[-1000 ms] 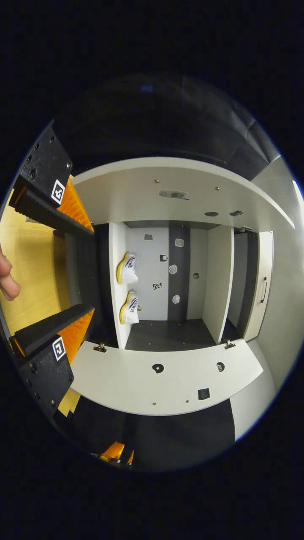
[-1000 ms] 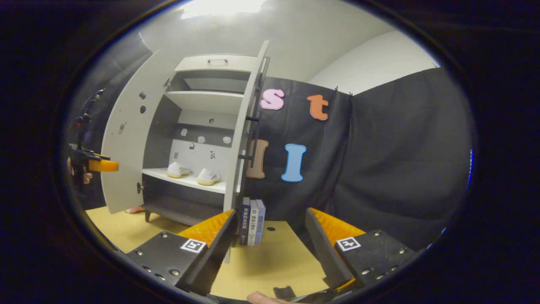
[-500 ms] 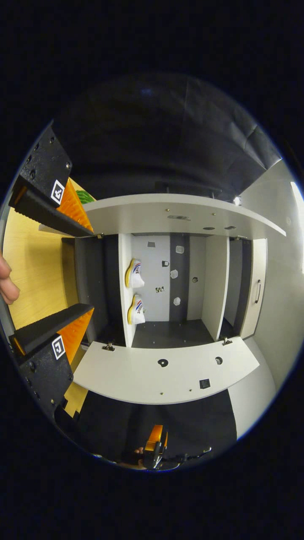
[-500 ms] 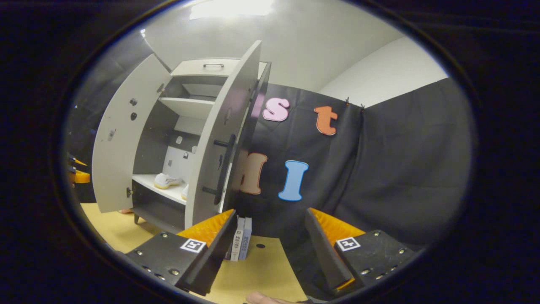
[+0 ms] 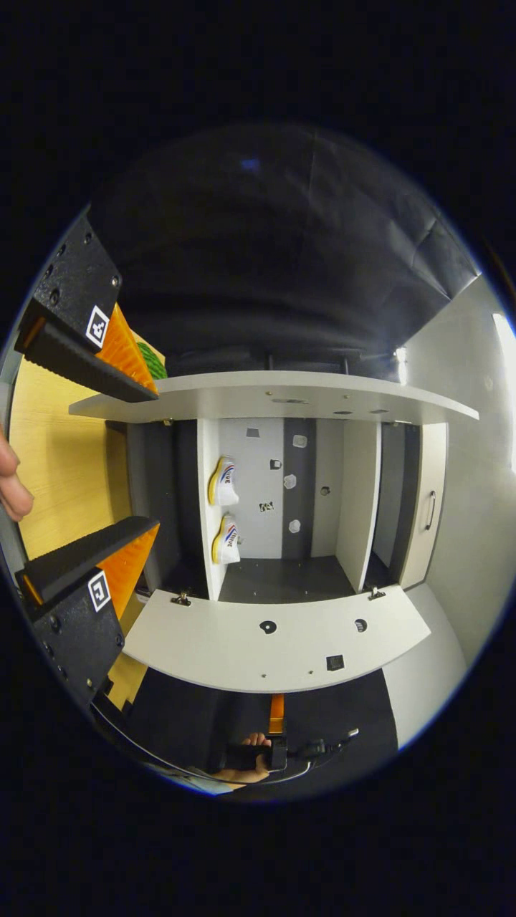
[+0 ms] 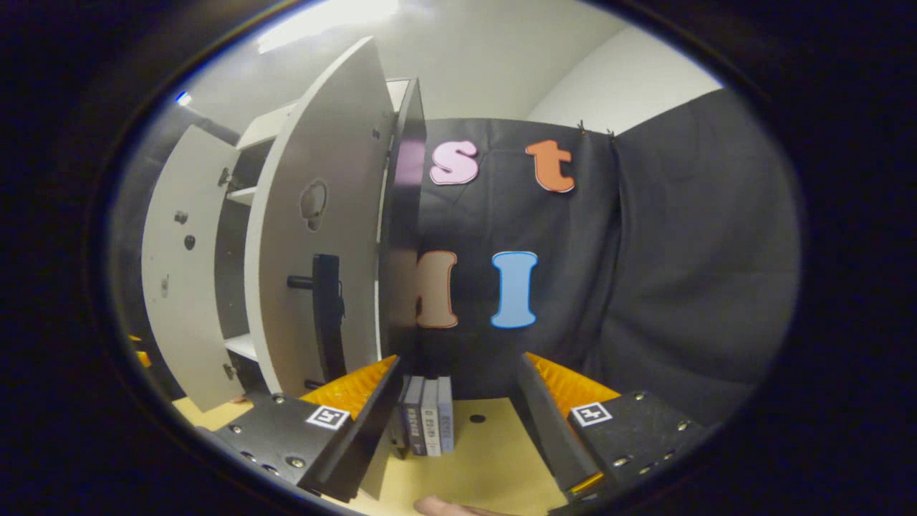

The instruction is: Grab one shoe with the right hand and put it into the shoe cabinet, grab the other shoe with the left hand and put it into the shoe cabinet; then close the right door with the right hand and the left door with the left hand.

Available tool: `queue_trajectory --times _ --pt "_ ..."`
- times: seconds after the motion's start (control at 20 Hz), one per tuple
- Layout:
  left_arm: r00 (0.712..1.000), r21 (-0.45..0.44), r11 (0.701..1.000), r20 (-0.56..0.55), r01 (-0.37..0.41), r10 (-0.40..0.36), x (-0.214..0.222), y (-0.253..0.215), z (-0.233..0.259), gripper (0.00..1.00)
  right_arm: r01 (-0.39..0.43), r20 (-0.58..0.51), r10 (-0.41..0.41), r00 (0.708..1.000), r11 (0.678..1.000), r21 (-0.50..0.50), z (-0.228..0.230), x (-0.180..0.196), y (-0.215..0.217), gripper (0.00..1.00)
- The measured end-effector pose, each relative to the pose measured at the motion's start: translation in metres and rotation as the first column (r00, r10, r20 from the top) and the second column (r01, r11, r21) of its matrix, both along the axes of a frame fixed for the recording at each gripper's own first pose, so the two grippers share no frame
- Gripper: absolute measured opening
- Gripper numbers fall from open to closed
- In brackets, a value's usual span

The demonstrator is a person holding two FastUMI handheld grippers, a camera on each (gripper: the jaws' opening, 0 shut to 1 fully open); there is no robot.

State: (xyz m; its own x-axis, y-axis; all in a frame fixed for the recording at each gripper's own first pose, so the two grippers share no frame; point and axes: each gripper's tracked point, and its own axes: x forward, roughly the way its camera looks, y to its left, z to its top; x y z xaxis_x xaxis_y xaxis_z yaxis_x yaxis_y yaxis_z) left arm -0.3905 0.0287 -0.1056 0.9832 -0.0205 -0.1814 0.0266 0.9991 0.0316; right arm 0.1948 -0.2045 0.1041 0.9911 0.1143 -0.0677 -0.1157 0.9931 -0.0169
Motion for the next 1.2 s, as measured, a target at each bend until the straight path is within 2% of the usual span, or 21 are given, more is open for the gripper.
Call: queue_trajectory --times 0.2,0.25,0.3,0.4,0.6,0.65,0.75,0.85,1.05,1.2 --pt "0.999 0.014 0.999 0.002 -0.038 0.038 -0.005 0.016 0.001 0.97 -0.024 -0.020 0.023 1.000 0.998 -0.050 -0.009 0.012 0.030 0.96" --pt "0.999 0.017 0.999 0.001 -0.036 0.036 -0.008 0.018 0.001 0.97 -0.020 0.006 0.020 1.000 0.997 -0.069 -0.001 0.001 0.029 0.95" --pt "0.999 0.013 0.999 0.003 -0.036 0.036 -0.011 0.019 0.001 0.96 -0.005 0.004 0.006 1.000 0.997 -0.080 -0.007 0.009 0.029 0.90" --pt "1.000 0.006 1.000 0.006 -0.031 0.031 -0.015 0.021 0.000 0.96 0.016 -0.018 -0.017 1.000 0.997 -0.077 -0.007 0.006 0.030 0.87" --pt "1.000 -0.007 1.000 -0.010 -0.027 0.027 -0.024 0.021 -0.003 0.96 0.015 -0.012 -0.016 1.000 0.996 -0.086 -0.006 -0.001 0.049 0.89" --pt "1.000 -0.011 1.000 -0.009 -0.026 0.026 -0.027 0.021 -0.003 0.94 0.001 -0.010 -0.002 1.000 0.996 -0.084 -0.005 -0.003 0.061 0.87" --pt "1.000 -0.017 1.000 0.001 -0.024 0.024 -0.030 0.022 0.000 0.96 -0.025 -0.026 0.024 0.999 0.998 -0.060 -0.009 -0.005 0.084 0.89" --pt "1.000 -0.025 0.999 0.010 -0.028 0.029 -0.036 0.026 0.002 0.93 -0.044 -0.035 0.042 0.999 0.998 -0.052 -0.009 -0.007 0.109 0.89" --pt "0.999 -0.035 0.998 0.017 -0.046 0.046 -0.042 0.037 0.005 0.99 -0.049 -0.032 0.047 0.998 0.998 -0.044 -0.011 -0.003 0.162 0.89" --pt "0.998 -0.043 0.997 0.014 -0.059 0.060 -0.039 0.039 0.009 0.96 -0.131 -0.058 0.134 0.989 0.990 0.051 -0.019 -0.004 0.219 0.90"
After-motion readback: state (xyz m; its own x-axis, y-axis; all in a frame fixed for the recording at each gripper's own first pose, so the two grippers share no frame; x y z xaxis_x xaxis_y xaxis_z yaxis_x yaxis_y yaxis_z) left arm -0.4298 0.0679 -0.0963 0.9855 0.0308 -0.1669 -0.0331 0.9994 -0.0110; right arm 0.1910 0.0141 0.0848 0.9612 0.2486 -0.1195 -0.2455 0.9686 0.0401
